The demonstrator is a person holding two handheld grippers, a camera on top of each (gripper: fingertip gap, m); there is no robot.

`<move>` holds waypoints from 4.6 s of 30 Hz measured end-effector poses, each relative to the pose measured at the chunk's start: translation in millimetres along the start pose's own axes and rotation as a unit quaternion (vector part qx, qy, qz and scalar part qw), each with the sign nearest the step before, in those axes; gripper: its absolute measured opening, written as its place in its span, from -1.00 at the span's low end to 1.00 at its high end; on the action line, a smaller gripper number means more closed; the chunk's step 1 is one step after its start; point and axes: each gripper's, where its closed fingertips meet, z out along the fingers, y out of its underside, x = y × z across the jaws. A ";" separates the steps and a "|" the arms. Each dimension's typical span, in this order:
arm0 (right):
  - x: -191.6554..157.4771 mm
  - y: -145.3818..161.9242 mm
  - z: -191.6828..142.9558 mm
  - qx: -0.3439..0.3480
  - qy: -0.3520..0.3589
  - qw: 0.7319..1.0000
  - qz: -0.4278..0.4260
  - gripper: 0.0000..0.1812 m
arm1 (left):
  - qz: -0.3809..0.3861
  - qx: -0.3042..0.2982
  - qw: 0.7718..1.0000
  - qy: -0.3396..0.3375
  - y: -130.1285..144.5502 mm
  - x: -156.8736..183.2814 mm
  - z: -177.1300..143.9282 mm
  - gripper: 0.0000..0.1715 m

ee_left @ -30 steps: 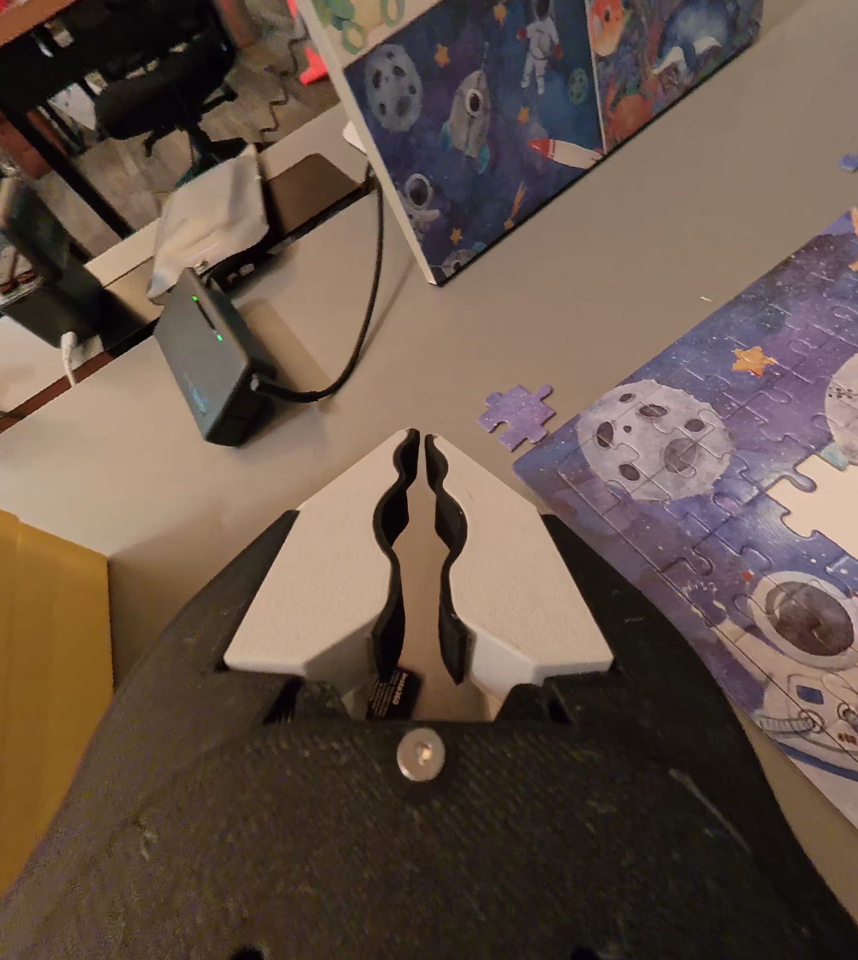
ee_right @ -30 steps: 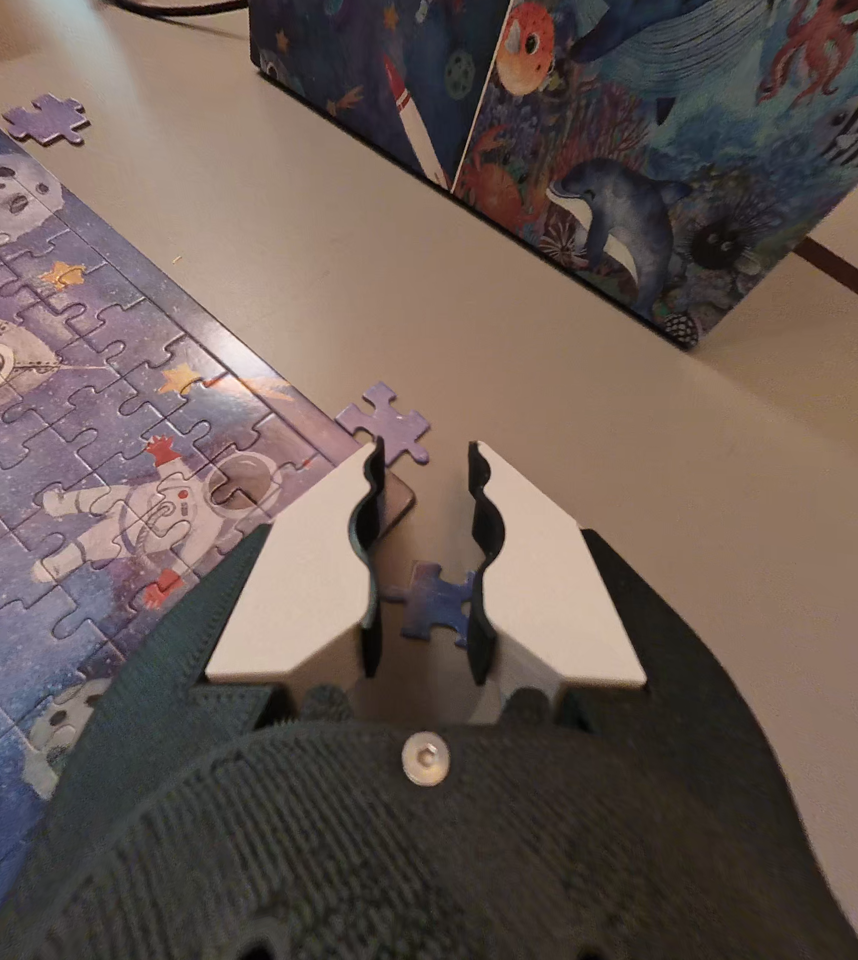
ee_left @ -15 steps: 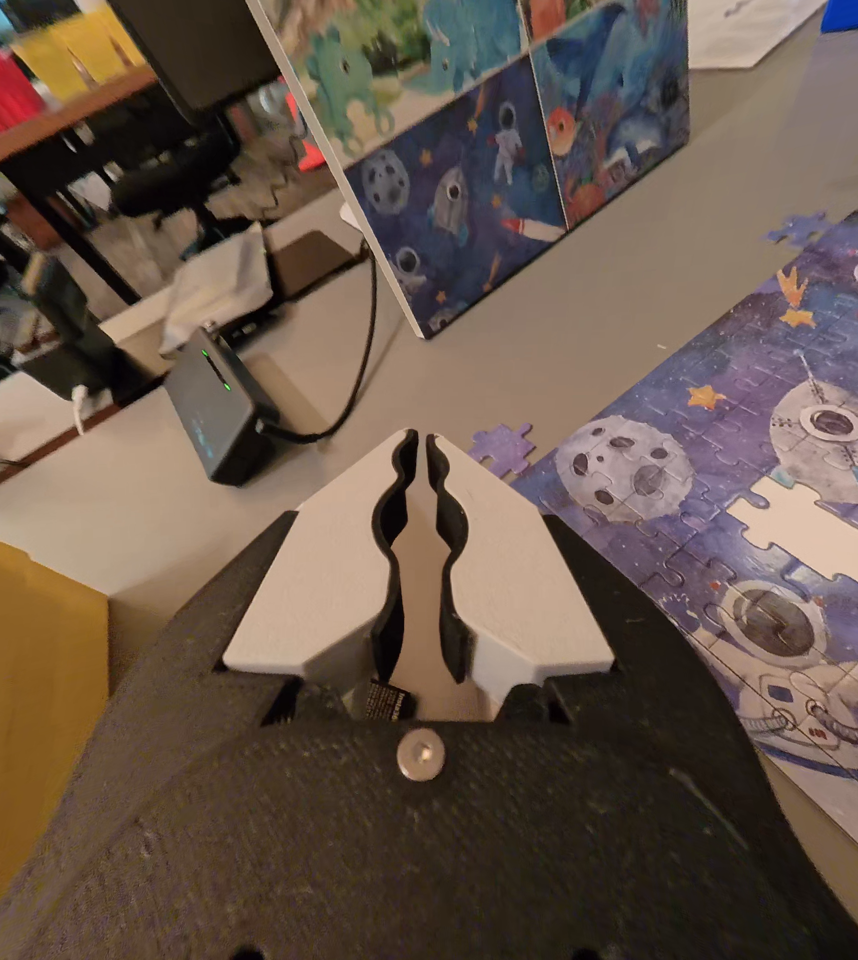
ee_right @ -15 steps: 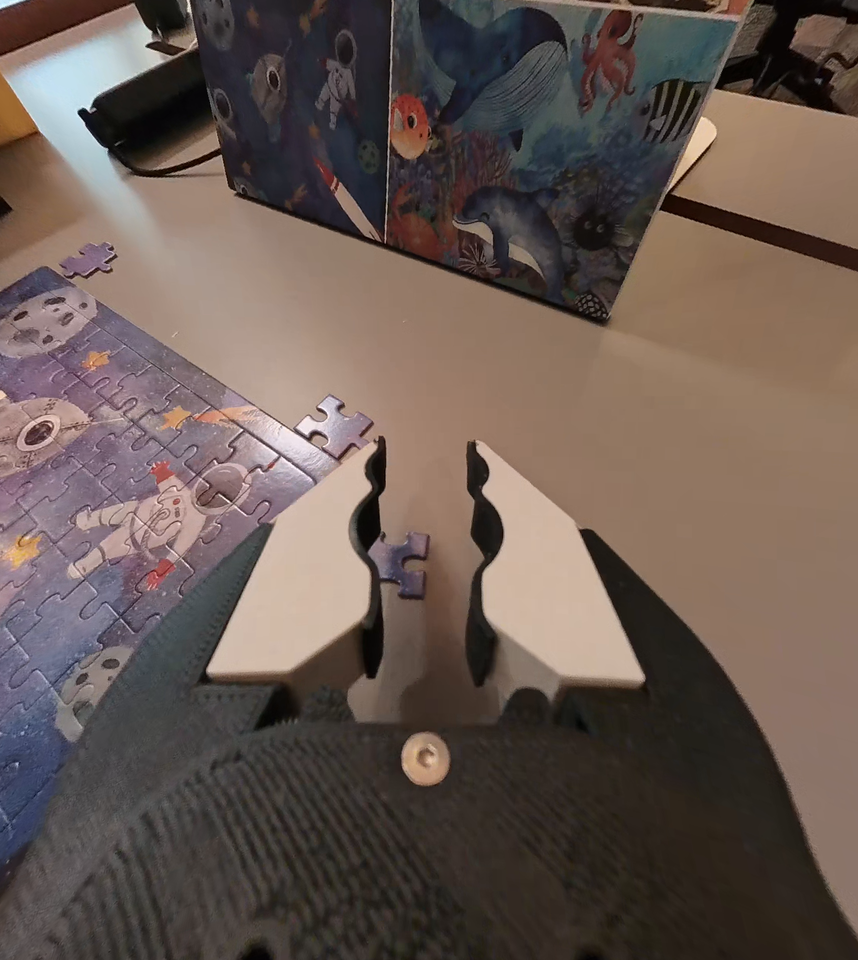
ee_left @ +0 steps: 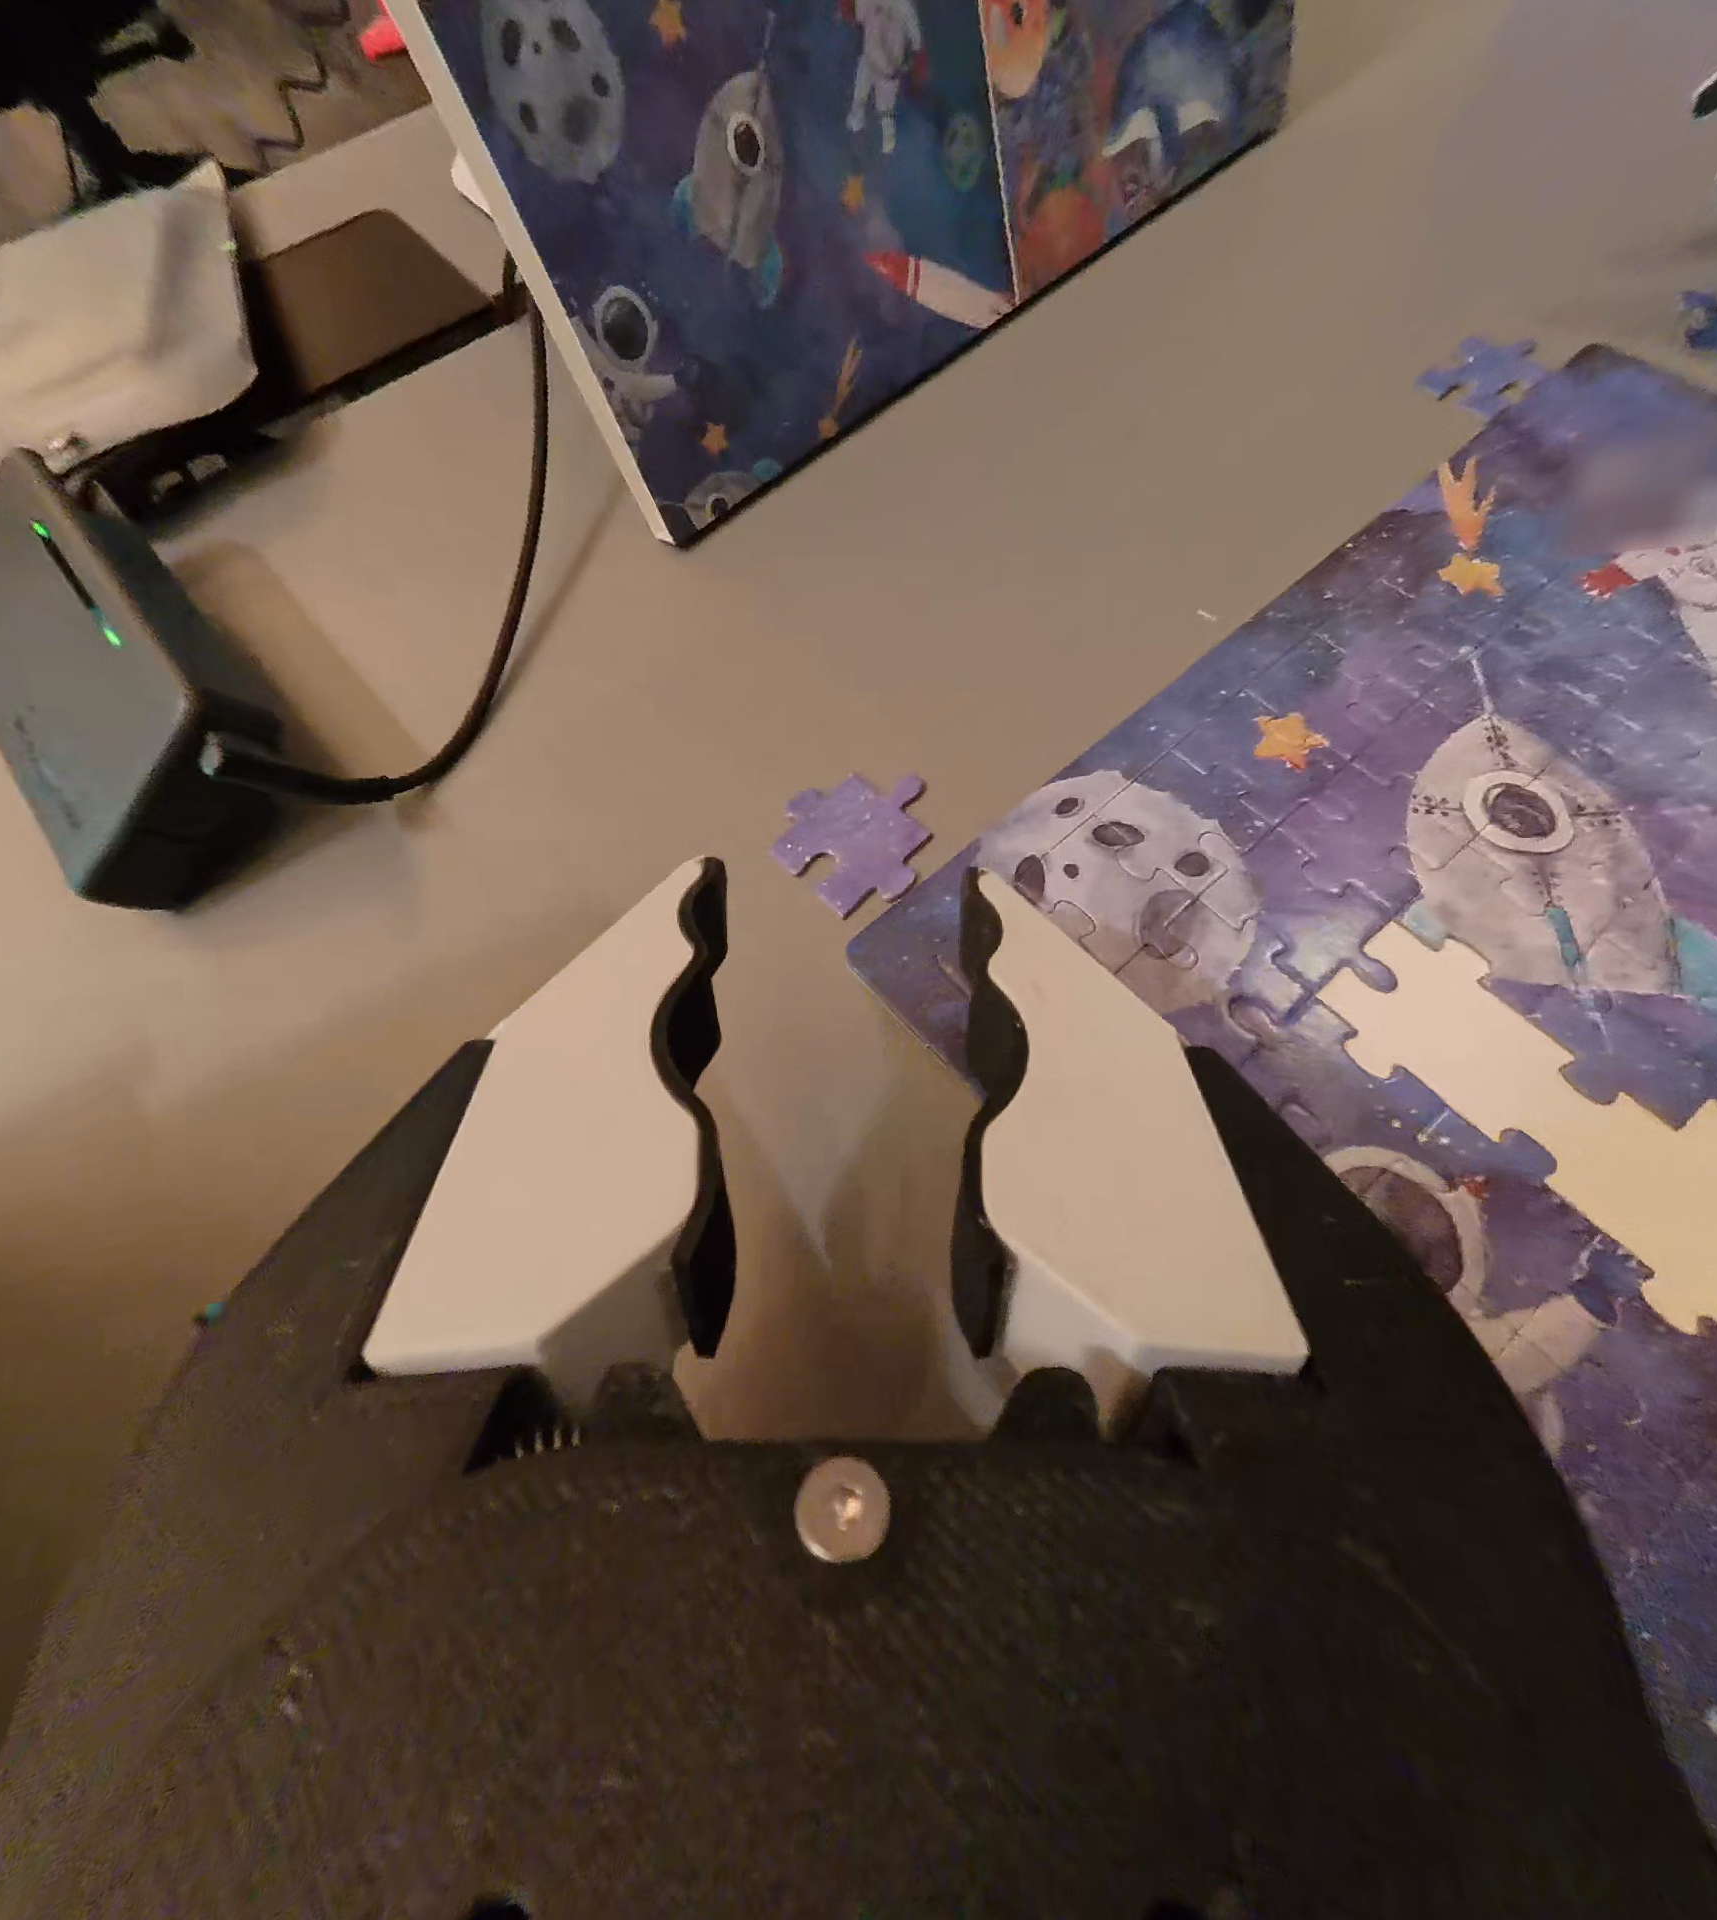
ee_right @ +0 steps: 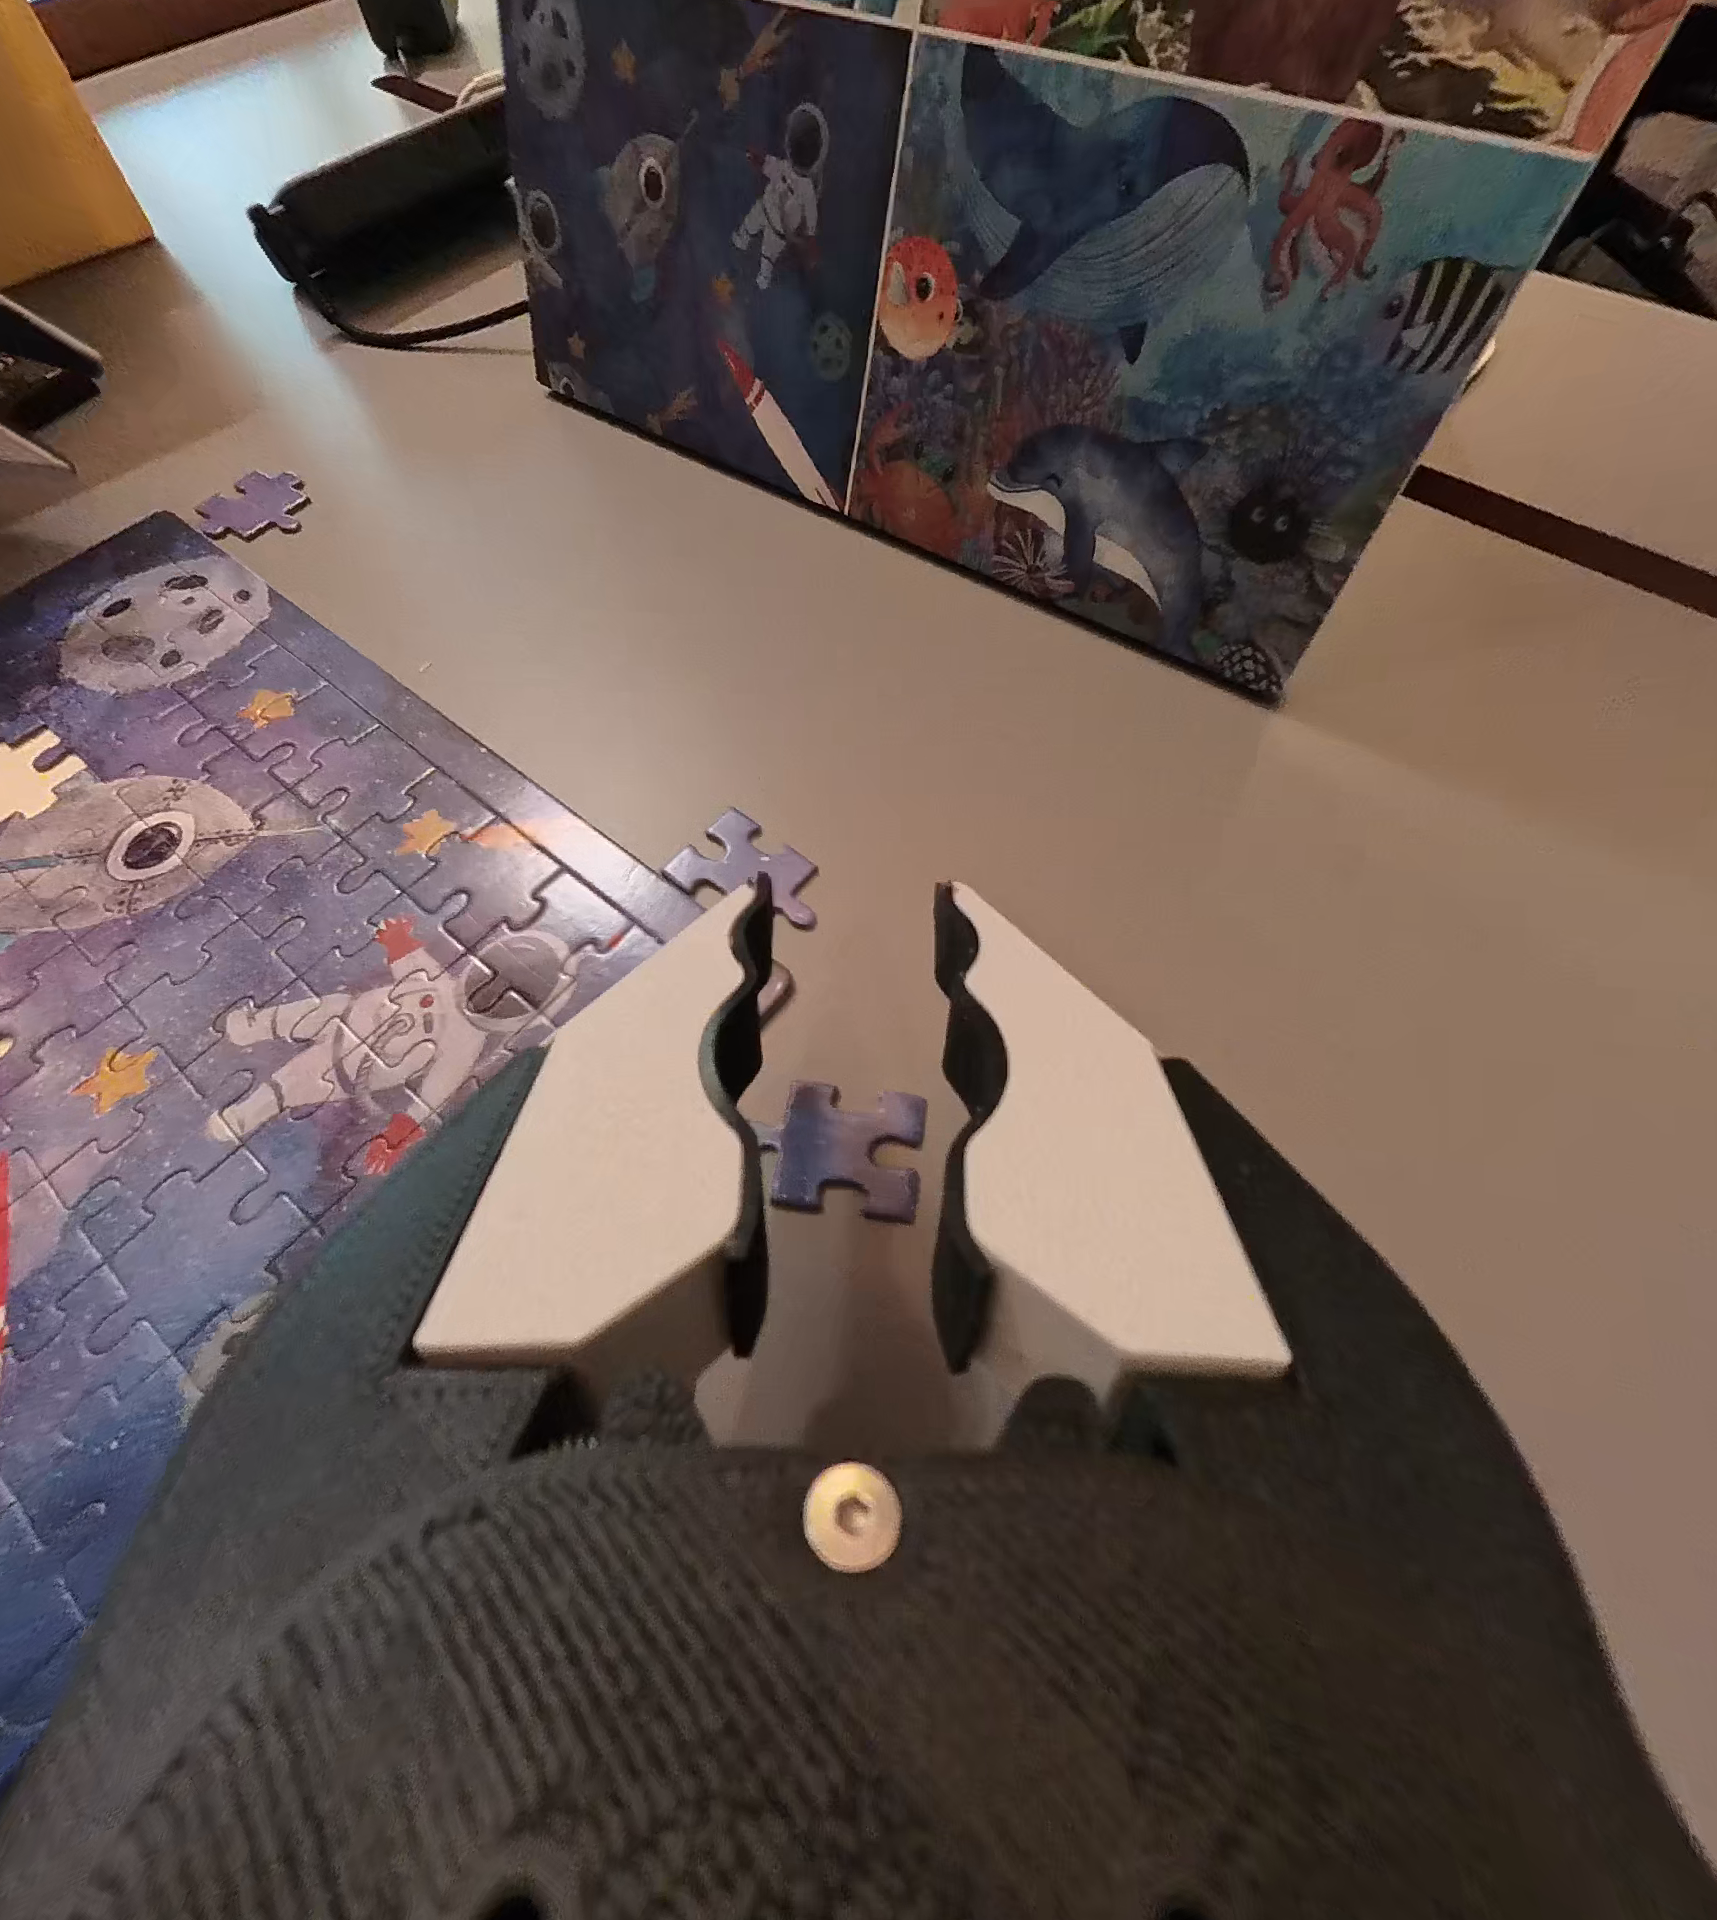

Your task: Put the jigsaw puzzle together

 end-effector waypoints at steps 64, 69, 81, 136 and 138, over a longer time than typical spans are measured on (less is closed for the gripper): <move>-13.0 1.0 3.1 -0.012 -0.001 0.999 -0.045 -0.68 | 0.030 0.010 0.998 0.057 -15.9 -2.1 -14.4 -0.79; -10.2 3.6 3.7 -0.013 -0.001 0.999 -0.037 -0.68 | 0.011 -0.014 0.999 -0.031 6.6 3.3 -46.5 -0.72; -4.0 9.4 8.2 -0.018 0.009 0.999 -0.028 -0.69 | -0.054 -0.071 0.989 -0.116 76.0 4.3 -80.4 -0.41; -0.4 0.9 2.7 0.003 0.021 0.999 -0.038 -0.70 | -0.104 -0.066 0.986 -0.115 70.2 7.3 -70.0 -0.50; -0.7 1.3 3.1 0.001 0.020 0.999 -0.038 -0.69 | -0.104 -0.060 0.988 -0.098 67.0 13.8 -67.8 -0.42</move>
